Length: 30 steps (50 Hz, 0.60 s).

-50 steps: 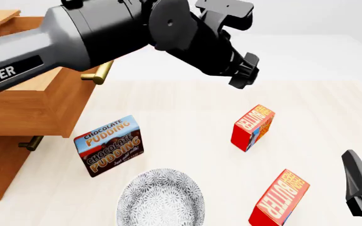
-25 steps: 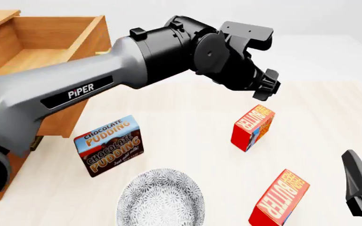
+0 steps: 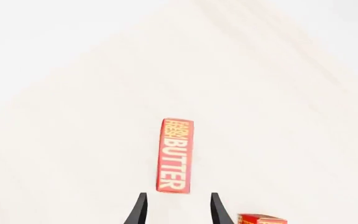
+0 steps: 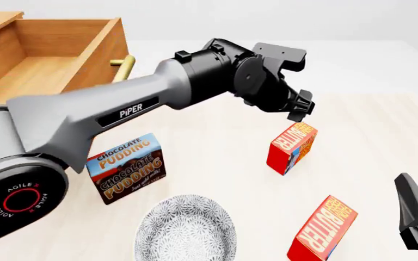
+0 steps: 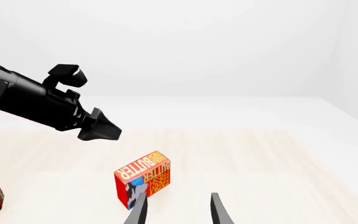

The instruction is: Put the butter at the front in the top drawer of the cabinet and close it.

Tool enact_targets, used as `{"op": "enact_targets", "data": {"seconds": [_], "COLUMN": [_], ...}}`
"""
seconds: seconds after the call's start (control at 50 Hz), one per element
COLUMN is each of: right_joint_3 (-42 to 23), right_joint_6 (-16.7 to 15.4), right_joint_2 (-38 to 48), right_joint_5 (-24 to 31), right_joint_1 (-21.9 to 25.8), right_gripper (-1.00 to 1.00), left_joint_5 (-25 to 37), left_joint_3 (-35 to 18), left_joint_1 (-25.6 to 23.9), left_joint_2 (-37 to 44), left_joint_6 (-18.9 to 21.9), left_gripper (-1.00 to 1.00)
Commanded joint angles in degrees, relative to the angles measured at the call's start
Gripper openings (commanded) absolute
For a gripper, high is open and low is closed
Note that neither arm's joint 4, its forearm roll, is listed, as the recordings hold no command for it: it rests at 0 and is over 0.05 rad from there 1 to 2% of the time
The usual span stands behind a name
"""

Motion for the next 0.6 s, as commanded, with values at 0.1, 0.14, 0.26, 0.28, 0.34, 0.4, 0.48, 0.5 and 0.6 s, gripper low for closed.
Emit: {"op": "enact_targets", "data": {"seconds": [0.1, 0.14, 0.26, 0.28, 0.34, 0.4, 0.48, 0.5, 0.6], "right_joint_3": [0.1, 0.1, 0.1, 0.1, 0.1, 0.1, 0.1, 0.1, 0.1], "right_joint_6": [0.0, 0.0, 0.0, 0.0, 0.0, 0.0, 0.0, 0.0, 0.0], "right_joint_2": [0.1, 0.1, 0.1, 0.1, 0.1, 0.1, 0.1, 0.1, 0.1], "right_joint_5": [-0.2, -0.2, -0.2, -0.2, -0.2, -0.2, -0.2, -0.2, -0.2], "right_joint_1": [0.0, 0.0, 0.0, 0.0, 0.0, 0.0, 0.0, 0.0, 0.0], "right_gripper": [1.0, 1.0, 1.0, 1.0, 1.0, 1.0, 1.0, 1.0, 1.0], "left_joint_5": [1.0, 1.3, 0.7, 0.7, 1.0, 1.5, 1.6, 1.5, 1.9], "left_joint_3": [-4.0, -4.7, -4.1, -4.2, -4.8, -5.4, -6.1, -6.1, -7.0], "left_joint_1": [1.1, 1.3, 1.9, 2.0, 2.0, 1.8, 1.3, 1.2, 1.2], "left_joint_2": [5.0, 5.9, 6.6, 6.8, 7.4, 8.3, 9.4, 9.4, 10.4], "left_joint_6": [-0.6, -0.6, -1.3, -1.2, -1.3, -1.3, -1.6, -1.7, -1.9], "left_gripper": [1.0, 1.0, 1.0, 1.0, 1.0, 1.0, 1.0, 1.0, 1.0]}}
